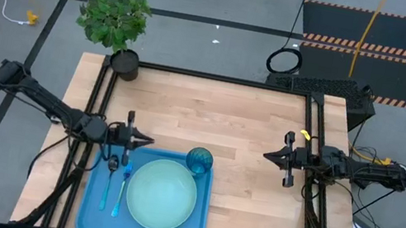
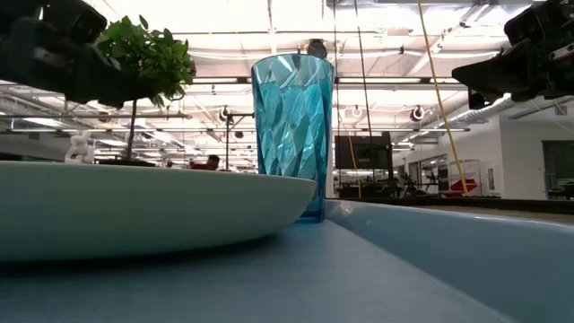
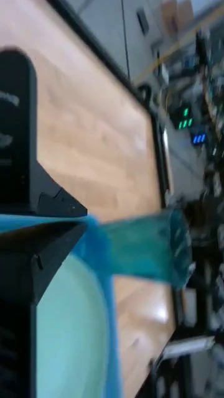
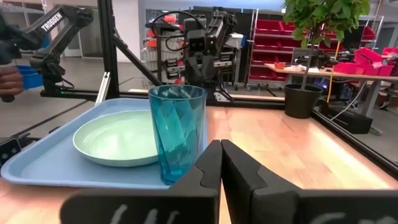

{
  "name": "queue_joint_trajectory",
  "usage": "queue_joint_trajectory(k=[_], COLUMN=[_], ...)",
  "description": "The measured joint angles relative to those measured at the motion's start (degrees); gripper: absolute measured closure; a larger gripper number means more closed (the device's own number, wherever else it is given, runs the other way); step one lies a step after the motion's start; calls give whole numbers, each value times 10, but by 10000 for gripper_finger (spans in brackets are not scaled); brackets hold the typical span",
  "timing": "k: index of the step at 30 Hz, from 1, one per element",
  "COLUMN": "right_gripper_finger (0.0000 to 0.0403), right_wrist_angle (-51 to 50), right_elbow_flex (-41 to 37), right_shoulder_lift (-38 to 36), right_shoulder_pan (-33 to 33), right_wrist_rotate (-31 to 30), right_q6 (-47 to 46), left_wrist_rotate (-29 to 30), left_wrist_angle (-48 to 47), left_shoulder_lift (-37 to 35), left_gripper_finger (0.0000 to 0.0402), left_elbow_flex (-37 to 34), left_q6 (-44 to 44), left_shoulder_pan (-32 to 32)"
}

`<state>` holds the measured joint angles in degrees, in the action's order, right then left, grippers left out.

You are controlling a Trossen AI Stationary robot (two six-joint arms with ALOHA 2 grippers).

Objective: Pick and place plate/cup/fork/spoon on tray
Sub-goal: Return to Home Position

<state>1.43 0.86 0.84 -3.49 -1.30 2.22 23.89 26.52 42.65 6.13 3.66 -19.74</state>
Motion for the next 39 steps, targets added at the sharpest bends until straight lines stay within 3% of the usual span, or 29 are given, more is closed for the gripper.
queue_joint_trajectory(k=[8, 13, 18, 39], right_gripper_finger=[403, 403, 403, 403], right_wrist_angle=[9, 9, 10, 13], right_elbow_flex=[0, 0, 0, 0], right_shoulder_lift=[0, 0, 0, 0], right_shoulder_pan=[0, 0, 0, 0], right_wrist_rotate=[-1, -1, -1, -1], right_q6=[0, 0, 0, 0], left_wrist_rotate=[-25, -45, -92, -108], left_wrist_angle=[41, 11, 3, -197], left_shoulder_lift=[-49, -83, -124, -369], left_gripper_finger=[398, 396, 398, 396], left_elbow_flex=[-52, -56, -56, -56], left_q6=[11, 6, 63, 97], left_shoulder_pan=[-9, -9, -9, 57])
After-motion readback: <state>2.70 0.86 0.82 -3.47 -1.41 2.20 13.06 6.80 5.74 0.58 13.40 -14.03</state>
